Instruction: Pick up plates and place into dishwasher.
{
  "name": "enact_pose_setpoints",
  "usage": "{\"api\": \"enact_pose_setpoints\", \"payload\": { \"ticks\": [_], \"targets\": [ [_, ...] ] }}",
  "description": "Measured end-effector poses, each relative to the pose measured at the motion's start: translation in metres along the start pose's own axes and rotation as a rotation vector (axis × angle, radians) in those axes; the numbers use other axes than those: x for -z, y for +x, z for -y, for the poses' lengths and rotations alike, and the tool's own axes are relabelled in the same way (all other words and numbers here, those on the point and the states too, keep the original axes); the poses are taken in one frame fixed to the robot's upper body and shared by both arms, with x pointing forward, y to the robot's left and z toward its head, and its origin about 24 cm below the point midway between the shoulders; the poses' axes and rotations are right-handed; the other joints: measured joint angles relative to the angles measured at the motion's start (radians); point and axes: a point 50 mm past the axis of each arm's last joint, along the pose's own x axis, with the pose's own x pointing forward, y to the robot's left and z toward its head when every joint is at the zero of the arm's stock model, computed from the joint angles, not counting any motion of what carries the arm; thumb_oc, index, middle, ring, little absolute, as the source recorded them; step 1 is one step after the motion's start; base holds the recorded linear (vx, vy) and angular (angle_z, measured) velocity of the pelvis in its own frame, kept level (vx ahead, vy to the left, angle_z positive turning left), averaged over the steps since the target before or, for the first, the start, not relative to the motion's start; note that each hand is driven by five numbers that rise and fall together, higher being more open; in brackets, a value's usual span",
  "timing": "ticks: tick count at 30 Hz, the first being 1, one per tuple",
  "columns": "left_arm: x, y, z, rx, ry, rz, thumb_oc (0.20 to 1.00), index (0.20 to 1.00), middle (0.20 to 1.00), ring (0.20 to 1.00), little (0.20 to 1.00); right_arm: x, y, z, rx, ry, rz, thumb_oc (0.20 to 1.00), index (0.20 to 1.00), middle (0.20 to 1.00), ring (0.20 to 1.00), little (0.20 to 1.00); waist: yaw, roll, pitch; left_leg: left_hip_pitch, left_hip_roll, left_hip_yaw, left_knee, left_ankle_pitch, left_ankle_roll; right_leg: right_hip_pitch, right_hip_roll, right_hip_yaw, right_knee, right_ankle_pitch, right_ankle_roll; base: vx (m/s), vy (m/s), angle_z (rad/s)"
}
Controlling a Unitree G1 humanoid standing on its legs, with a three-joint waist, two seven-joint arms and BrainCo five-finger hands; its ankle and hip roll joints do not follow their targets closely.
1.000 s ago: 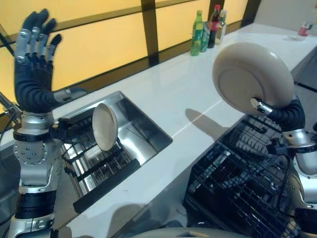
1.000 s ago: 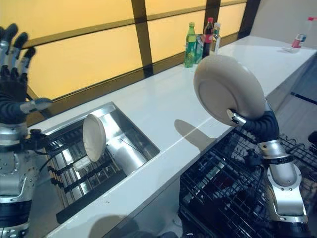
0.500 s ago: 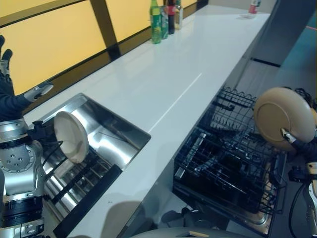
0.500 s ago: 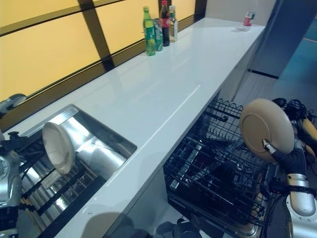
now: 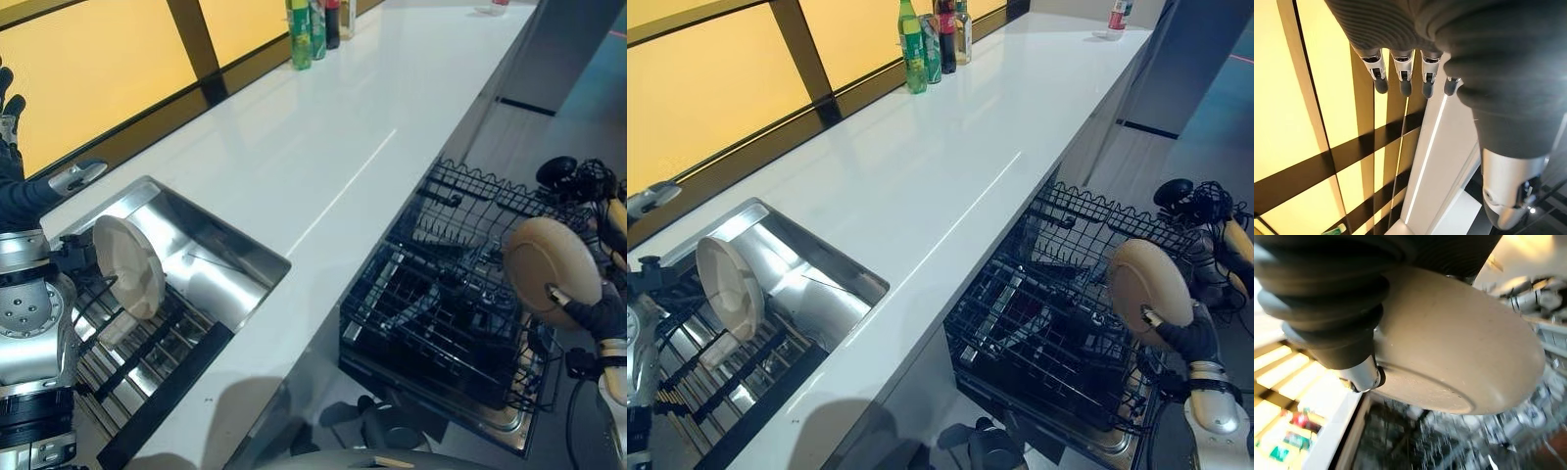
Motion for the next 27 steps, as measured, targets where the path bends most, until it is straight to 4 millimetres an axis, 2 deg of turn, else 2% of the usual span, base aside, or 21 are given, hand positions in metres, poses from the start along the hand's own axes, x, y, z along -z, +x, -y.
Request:
{"api": "enact_pose_setpoints", "payload": {
  "ticks": [6, 12, 15, 21, 27],
  "targets": [
    [0.001, 0.002, 0.006, 0.029, -0.008, -0.01, 1.0, 1.0, 1.0, 1.0, 1.0, 0.009, 0.002, -0.019, -0.175, 0.055, -0.033, 0.2, 0.2, 0.2, 0.2, 0.2, 0.049, -0.002, 0.025, 0.001, 0.012, -0.016, 0.012, -0.003, -0.005, 0.02, 0.0, -0.026, -0.015, 0.004, -0.007, 0.07, -0.101, 0.1],
    [0.001, 0.004, 0.01, 0.075, -0.003, -0.01, 1.0, 1.0, 1.0, 1.0, 1.0, 0.018, 0.001, -0.038, -0.39, 0.092, -0.073, 0.2, 0.2, 0.2, 0.2, 0.2, 0.08, -0.032, 0.044, 0.002, 0.032, -0.044, 0.026, -0.008, -0.013, 0.058, 0.002, -0.063, -0.047, 0.013, -0.019, 0.08, -0.113, 0.16],
    [-0.002, 0.008, 0.008, 0.106, 0.016, -0.003, 1.0, 1.0, 1.0, 1.0, 1.0, 0.024, -0.002, -0.042, -0.436, 0.122, -0.097, 0.2, 0.2, 0.2, 0.2, 0.2, 0.103, -0.043, 0.048, 0.004, 0.038, -0.059, 0.028, -0.009, -0.015, 0.075, 0.004, -0.078, -0.063, 0.02, -0.026, 0.05, -0.089, 0.14],
    [-0.003, 0.011, 0.013, 0.156, 0.019, -0.002, 1.0, 1.0, 1.0, 1.0, 1.0, 0.023, -0.002, -0.045, -0.455, 0.178, -0.087, 0.2, 0.2, 0.2, 0.2, 0.2, 0.129, -0.059, 0.05, 0.011, 0.042, -0.067, 0.029, -0.011, -0.017, 0.111, 0.0, -0.087, -0.109, 0.038, -0.025, 0.03, -0.054, 0.06],
    [-0.002, 0.011, 0.015, 0.179, 0.007, -0.005, 1.0, 1.0, 1.0, 1.0, 1.0, 0.03, -0.007, -0.054, -0.501, 0.279, -0.108, 0.2, 0.2, 0.2, 0.2, 0.2, 0.134, -0.092, 0.046, 0.026, 0.045, -0.067, 0.028, -0.013, -0.018, 0.141, 0.0, -0.089, -0.141, 0.052, -0.024, 0.05, -0.036, 0.0]
  ]
}}
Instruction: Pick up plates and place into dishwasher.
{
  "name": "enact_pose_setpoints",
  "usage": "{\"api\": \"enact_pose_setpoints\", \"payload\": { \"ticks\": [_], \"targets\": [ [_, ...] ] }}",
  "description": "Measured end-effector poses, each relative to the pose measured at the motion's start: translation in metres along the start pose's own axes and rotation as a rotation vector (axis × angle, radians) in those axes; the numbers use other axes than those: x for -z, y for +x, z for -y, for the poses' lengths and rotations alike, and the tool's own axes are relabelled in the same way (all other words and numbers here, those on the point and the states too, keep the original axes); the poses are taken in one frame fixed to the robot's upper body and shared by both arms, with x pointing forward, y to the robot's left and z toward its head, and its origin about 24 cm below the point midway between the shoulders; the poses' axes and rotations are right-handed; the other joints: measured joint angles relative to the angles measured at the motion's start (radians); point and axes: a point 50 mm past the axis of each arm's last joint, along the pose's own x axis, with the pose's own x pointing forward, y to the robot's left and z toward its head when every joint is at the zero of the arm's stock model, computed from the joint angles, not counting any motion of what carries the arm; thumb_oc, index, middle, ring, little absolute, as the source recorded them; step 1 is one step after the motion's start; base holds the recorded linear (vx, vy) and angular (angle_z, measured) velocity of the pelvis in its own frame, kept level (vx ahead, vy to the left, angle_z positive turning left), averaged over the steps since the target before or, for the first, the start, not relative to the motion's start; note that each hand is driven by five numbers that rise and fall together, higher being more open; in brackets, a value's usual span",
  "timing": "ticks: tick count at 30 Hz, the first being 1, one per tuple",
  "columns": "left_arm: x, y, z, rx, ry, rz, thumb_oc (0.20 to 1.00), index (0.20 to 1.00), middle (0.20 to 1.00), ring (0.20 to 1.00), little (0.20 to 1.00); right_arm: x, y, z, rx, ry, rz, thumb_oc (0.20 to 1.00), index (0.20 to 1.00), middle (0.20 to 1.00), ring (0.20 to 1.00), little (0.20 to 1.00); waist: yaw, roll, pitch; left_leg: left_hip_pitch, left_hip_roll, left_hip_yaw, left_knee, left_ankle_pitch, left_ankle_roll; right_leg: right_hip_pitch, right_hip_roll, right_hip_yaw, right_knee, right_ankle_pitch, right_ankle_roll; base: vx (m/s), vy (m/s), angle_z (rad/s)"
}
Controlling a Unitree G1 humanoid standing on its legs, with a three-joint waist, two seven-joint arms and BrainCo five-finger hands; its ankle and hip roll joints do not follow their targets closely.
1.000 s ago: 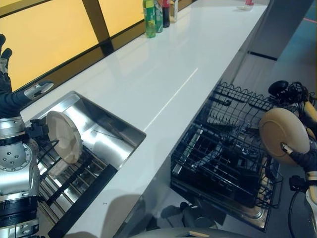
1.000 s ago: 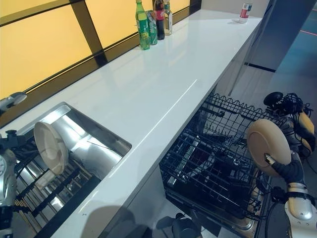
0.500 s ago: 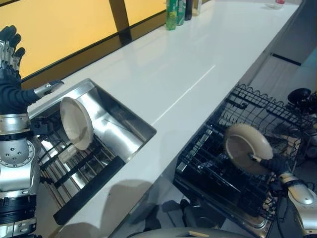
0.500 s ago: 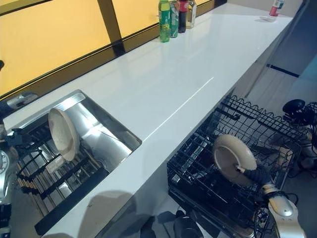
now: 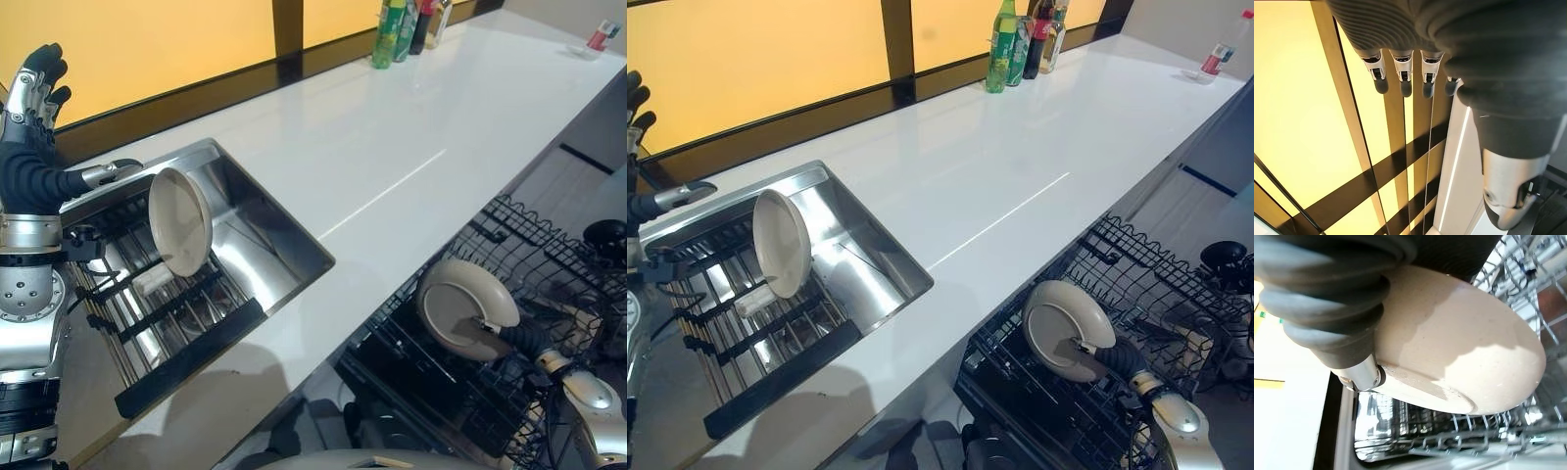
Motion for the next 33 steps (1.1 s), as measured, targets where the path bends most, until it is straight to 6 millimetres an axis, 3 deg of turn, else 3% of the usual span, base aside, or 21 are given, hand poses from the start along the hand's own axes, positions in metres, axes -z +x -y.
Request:
{"api": "enact_pose_setpoints", "payload": {
  "ticks": [10, 17, 22, 27, 33],
  "targets": [
    [0.0, 0.0, 0.001, 0.03, -0.018, -0.002, 1.0, 1.0, 1.0, 1.0, 1.0, 0.018, -0.004, -0.015, -0.077, 0.212, 0.019, 0.2, 0.2, 0.2, 0.2, 0.2, -0.001, -0.003, -0.001, 0.032, 0.0, 0.001, -0.003, -0.002, 0.001, 0.048, 0.0, 0.001, -0.044, 0.021, 0.0, 0.05, -0.007, -0.01],
    [0.002, 0.0, 0.003, 0.039, -0.022, -0.015, 1.0, 1.0, 1.0, 1.0, 1.0, 0.029, -0.008, -0.017, -0.088, 0.18, -0.044, 0.2, 0.2, 0.2, 0.2, 0.2, 0.0, -0.02, -0.015, 0.032, 0.005, 0.0, -0.001, -0.002, 0.001, 0.05, 0.001, 0.001, -0.046, 0.025, -0.001, 0.01, -0.061, 0.0],
    [0.002, 0.004, 0.009, 0.111, 0.004, -0.035, 1.0, 1.0, 1.0, 1.0, 1.0, 0.031, 0.0, -0.026, -0.082, 0.128, -0.081, 0.2, 0.2, 0.2, 0.2, 0.2, 0.006, -0.022, -0.016, 0.024, 0.007, -0.001, 0.013, -0.005, -0.003, 0.052, 0.001, 0.0, -0.048, 0.03, -0.002, -0.05, -0.109, 0.01],
    [-0.003, 0.019, 0.018, 0.17, 0.005, -0.001, 1.0, 1.0, 1.0, 1.0, 1.0, 0.035, 0.011, -0.035, -0.044, 0.101, -0.114, 0.2, 0.2, 0.2, 0.2, 0.2, 0.031, -0.03, -0.01, -0.038, 0.018, -0.018, 0.069, -0.024, -0.015, 0.048, 0.003, -0.016, -0.08, 0.05, -0.006, -0.14, -0.164, 0.09],
    [-0.017, 0.047, 0.018, 0.216, 0.037, 0.068, 1.0, 1.0, 1.0, 1.0, 1.0, 0.034, 0.029, -0.042, 0.039, 0.066, -0.131, 0.2, 0.2, 0.2, 0.2, 0.2, 0.055, -0.045, 0.046, -0.15, 0.027, -0.05, 0.155, -0.041, -0.03, 0.0, 0.01, -0.038, -0.119, 0.101, -0.026, -0.16, -0.127, 0.11]
  ]
}}
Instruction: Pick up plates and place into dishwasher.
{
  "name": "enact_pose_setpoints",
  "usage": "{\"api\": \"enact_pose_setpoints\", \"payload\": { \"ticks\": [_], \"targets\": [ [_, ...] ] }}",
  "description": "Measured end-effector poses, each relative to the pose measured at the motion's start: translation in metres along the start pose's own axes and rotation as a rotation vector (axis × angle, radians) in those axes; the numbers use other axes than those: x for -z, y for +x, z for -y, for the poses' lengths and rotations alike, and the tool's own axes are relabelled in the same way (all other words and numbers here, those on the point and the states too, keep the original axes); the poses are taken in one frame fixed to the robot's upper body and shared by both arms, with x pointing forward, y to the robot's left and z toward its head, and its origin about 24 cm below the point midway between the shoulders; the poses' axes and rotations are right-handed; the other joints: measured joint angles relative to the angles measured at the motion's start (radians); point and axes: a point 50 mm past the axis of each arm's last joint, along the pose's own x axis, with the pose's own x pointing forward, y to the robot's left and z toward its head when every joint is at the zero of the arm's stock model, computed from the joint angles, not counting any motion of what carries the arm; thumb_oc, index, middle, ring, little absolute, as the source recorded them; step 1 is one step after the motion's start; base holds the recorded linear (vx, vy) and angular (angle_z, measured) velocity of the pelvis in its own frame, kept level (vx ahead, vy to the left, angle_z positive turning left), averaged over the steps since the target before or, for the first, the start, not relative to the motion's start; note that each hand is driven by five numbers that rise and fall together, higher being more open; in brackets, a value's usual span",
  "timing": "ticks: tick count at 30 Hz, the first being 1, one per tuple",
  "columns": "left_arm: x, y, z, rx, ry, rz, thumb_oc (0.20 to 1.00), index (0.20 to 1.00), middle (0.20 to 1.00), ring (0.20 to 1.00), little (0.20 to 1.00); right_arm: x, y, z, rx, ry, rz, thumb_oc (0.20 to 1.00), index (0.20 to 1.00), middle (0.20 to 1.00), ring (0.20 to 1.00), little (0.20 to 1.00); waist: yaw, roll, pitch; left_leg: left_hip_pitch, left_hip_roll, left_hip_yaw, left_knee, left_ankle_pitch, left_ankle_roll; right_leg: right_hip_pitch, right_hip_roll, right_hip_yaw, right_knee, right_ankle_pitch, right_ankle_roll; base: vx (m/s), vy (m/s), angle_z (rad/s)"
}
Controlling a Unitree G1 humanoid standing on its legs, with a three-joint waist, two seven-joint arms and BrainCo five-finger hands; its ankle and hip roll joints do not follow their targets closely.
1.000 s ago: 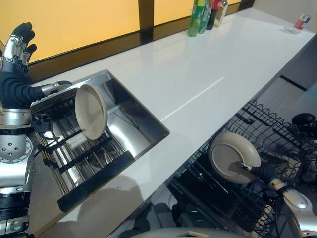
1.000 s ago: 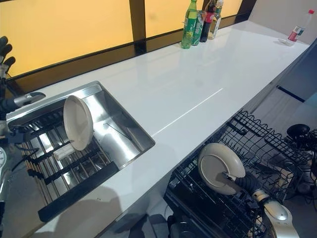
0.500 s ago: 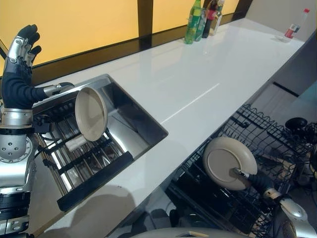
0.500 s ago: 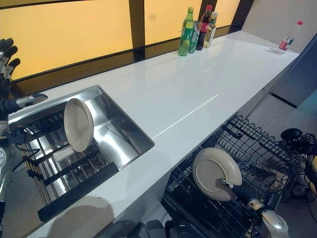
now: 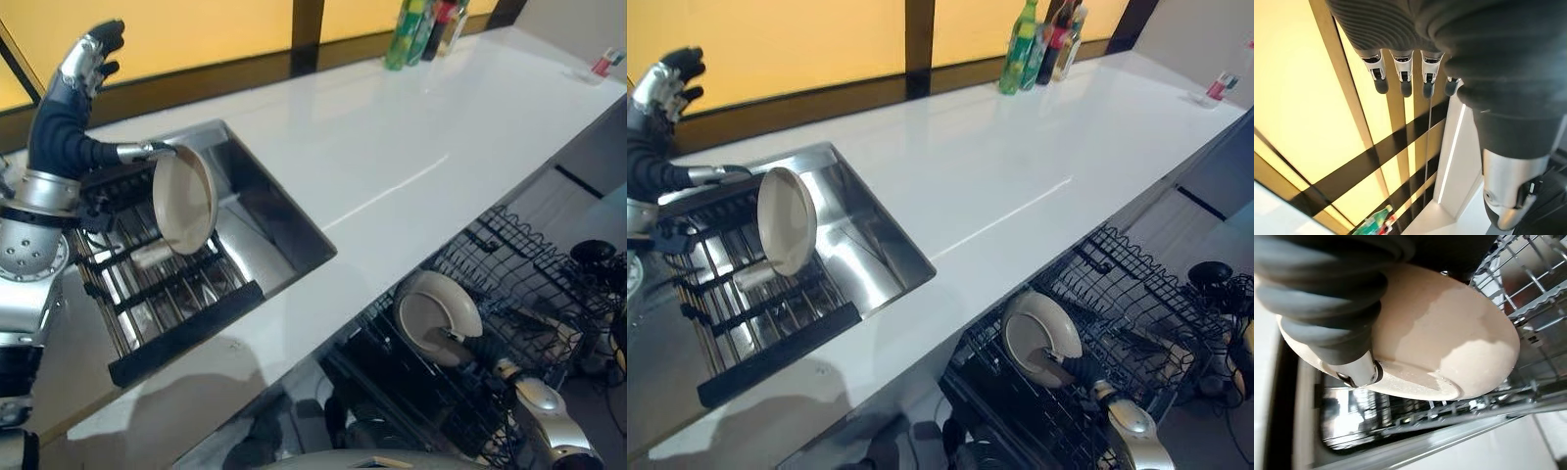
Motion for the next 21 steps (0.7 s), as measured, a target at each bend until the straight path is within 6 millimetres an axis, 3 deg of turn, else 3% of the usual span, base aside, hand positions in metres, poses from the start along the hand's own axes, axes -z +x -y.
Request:
{"api": "enact_pose_setpoints", "payload": {
  "ticks": [4, 13, 21],
  "targets": [
    [-0.009, 0.011, -0.006, -0.011, 0.013, 0.044, 1.0, 1.0, 1.0, 1.0, 1.0, -0.003, 0.008, -0.002, 0.035, -0.011, 0.003, 0.2, 0.2, 0.2, 0.2, 0.2, 0.005, -0.001, 0.042, -0.058, 0.004, -0.01, 0.04, -0.01, -0.003, -0.025, 0.005, -0.012, -0.005, 0.013, -0.003, -0.11, -0.095, 0.09],
    [-0.018, 0.025, -0.005, -0.006, 0.015, 0.086, 1.0, 1.0, 1.0, 1.0, 1.0, 0.014, 0.01, -0.002, 0.042, -0.122, -0.116, 0.2, 0.2, 0.2, 0.2, 0.2, 0.021, -0.018, 0.052, -0.101, 0.009, -0.013, 0.091, -0.04, -0.002, -0.048, 0.007, -0.014, -0.009, 0.014, -0.002, -0.04, -0.053, -0.01],
    [-0.021, 0.03, -0.003, 0.031, 0.04, 0.089, 1.0, 1.0, 1.0, 1.0, 1.0, 0.012, 0.015, -0.002, -0.014, -0.158, -0.171, 0.2, 0.2, 0.2, 0.2, 0.2, 0.029, -0.045, 0.052, -0.101, 0.013, -0.014, 0.092, -0.042, -0.004, -0.044, 0.01, -0.018, -0.01, 0.014, -0.002, 0.0, -0.008, 0.0]
  ]
}}
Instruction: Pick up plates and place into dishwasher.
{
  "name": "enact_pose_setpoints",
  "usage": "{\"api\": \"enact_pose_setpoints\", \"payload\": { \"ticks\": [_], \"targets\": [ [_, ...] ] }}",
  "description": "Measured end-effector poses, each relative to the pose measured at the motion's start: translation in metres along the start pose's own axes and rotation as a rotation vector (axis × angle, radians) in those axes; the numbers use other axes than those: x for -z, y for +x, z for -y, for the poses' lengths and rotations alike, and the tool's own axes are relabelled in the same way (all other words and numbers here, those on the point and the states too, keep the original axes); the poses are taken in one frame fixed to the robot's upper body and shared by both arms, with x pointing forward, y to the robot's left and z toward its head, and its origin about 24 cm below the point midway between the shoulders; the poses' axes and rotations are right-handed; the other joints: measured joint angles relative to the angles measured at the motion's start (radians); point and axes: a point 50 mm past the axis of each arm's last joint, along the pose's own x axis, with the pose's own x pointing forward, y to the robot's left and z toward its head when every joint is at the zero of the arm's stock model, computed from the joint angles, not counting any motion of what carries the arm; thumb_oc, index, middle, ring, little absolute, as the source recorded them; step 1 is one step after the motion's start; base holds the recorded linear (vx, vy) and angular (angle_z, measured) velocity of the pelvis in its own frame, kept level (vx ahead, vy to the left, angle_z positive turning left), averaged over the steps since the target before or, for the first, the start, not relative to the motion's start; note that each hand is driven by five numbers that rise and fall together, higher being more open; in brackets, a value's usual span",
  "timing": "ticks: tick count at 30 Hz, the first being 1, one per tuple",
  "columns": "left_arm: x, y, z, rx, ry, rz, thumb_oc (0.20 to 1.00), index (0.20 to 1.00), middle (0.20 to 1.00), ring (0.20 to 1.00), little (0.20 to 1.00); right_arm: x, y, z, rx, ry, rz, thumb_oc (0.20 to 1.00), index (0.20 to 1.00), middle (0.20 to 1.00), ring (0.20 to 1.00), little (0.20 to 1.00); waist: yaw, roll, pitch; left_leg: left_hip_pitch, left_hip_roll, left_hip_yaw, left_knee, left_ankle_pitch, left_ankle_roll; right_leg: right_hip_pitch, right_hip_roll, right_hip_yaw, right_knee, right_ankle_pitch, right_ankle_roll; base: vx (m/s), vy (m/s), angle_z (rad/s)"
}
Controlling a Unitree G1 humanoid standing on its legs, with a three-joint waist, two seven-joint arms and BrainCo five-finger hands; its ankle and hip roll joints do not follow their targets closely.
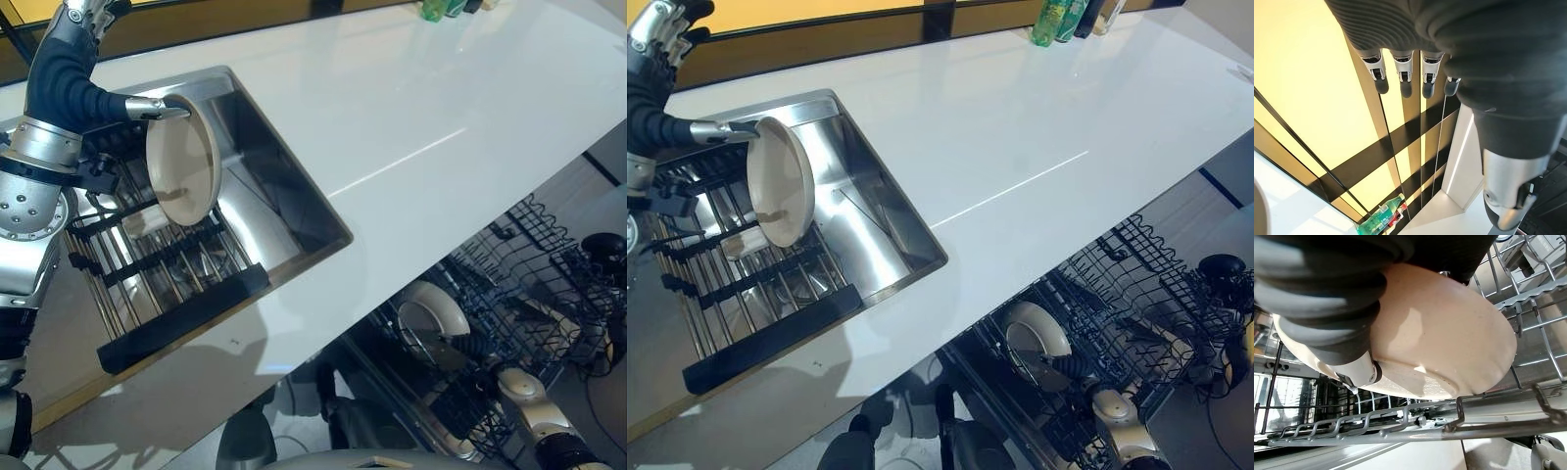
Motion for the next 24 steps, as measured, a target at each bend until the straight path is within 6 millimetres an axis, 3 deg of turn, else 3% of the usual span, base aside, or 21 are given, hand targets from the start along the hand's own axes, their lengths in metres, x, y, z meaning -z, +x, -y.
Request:
{"api": "enact_pose_setpoints", "payload": {
  "ticks": [14, 15, 16, 24],
  "targets": [
    [0.0, 0.0, 0.001, 0.022, 0.003, -0.007, 1.0, 1.0, 1.0, 1.0, 1.0, 0.019, -0.001, 0.0, -0.051, -0.026, -0.135, 0.2, 0.2, 0.2, 0.2, 0.2, 0.025, -0.046, -0.025, 0.014, 0.001, -0.004, 0.012, -0.01, 0.002, 0.032, -0.001, -0.009, -0.012, 0.0, 0.0, 0.04, 0.007, 0.02],
    [0.001, 0.0, 0.0, 0.023, 0.003, -0.009, 1.0, 1.0, 1.0, 1.0, 1.0, 0.02, -0.001, 0.0, -0.05, -0.024, -0.141, 0.774, 0.774, 0.774, 0.774, 0.774, 0.025, -0.047, -0.025, 0.02, 0.001, -0.004, 0.01, -0.01, 0.002, 0.036, -0.001, -0.009, -0.013, 0.0, 0.0, 0.04, 0.036, 0.01],
    [0.001, 0.0, 0.0, 0.025, 0.003, -0.009, 1.0, 1.0, 1.0, 1.0, 1.0, 0.021, -0.002, -0.001, -0.053, -0.022, -0.151, 1.0, 1.0, 1.0, 1.0, 1.0, 0.025, -0.048, -0.026, 0.019, 0.0, -0.004, 0.01, -0.011, 0.002, 0.039, -0.001, -0.009, -0.014, 0.0, 0.0, 0.04, 0.047, 0.0],
    [-0.001, 0.0, -0.003, 0.025, 0.009, -0.006, 1.0, 1.0, 1.0, 1.0, 1.0, 0.033, -0.009, -0.016, -0.063, -0.007, -0.176, 1.0, 1.0, 1.0, 1.0, 1.0, 0.021, -0.052, -0.033, 0.039, -0.004, 0.005, 0.008, -0.012, 0.004, 0.052, -0.001, 0.003, -0.014, 0.0, 0.0, 0.04, 0.056, -0.04]
  ]
}}
